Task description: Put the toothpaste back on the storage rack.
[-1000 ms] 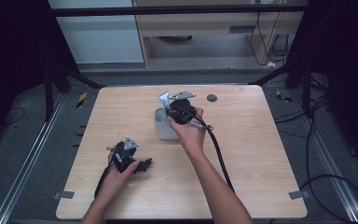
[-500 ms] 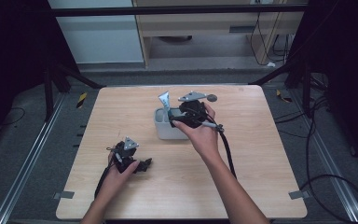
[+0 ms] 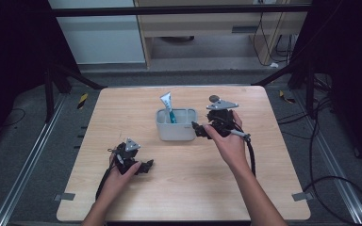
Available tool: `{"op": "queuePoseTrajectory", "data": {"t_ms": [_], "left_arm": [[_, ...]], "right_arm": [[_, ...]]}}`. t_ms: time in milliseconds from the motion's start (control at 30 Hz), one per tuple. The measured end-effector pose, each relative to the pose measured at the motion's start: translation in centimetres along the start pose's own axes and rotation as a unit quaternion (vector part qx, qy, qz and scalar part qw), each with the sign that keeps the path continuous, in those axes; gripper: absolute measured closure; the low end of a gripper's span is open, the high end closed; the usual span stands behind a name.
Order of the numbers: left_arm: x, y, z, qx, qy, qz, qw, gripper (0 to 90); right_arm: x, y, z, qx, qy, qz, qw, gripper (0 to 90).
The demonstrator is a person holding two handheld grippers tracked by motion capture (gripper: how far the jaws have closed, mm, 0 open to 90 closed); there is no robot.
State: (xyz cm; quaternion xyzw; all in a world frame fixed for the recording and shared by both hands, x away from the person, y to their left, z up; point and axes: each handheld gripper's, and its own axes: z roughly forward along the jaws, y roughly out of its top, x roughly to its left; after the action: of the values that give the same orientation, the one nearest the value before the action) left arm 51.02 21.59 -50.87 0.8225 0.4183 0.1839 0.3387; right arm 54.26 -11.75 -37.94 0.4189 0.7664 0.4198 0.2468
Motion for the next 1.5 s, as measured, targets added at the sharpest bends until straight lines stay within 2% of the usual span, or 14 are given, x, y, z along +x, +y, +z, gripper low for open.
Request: {"op": "queuePoseTrajectory", "data": {"t_ms": [267,367,533,767,1133,1300,1333,1500], "left_arm": [[0.0,0.0,0.0,0.0,0.0,0.0,1.0,0.0],[0.0,0.0,0.0,0.0,0.0,0.0,1.0,0.0],[0.0,0.0,0.0,0.0,0.0,0.0,1.0,0.0],[0.0,0.0,0.0,0.0,0.0,0.0,1.0,0.0],[0.0,0.0,0.0,0.0,0.0,-0.001,1.0,0.0],[0.0,0.0,0.0,0.0,0.0,-0.001,1.0,0.0],[0.0,0.0,0.0,0.0,0.0,-0.001,1.0,0.0],[0.0,0.0,0.0,0.0,0.0,-0.001,1.0,0.0]], "right_arm": [[-1.8,-2.3,-1.1,0.017,-0.028,-0.013,0.9994,10.1],[-2.5,-3.3,-1.5,0.023,-0.036,-0.009,0.9991,10.7],[-3.7,-4.8,-2.2,0.042,-0.055,-0.018,0.9974,11.1],[-4.9,-6.3,-2.5,0.056,-0.067,-0.016,0.9961,11.3],[-6.4,-9.7,-2.0,0.085,-0.069,0.016,0.9938,11.6],[-7.5,-11.6,-1.8,0.098,-0.071,0.044,0.9917,11.7],[-7.9,-12.2,-1.7,0.102,-0.069,0.059,0.9906,11.7],[-9.2,-13.9,-1.7,0.112,-0.079,0.086,0.9868,11.8]]}}
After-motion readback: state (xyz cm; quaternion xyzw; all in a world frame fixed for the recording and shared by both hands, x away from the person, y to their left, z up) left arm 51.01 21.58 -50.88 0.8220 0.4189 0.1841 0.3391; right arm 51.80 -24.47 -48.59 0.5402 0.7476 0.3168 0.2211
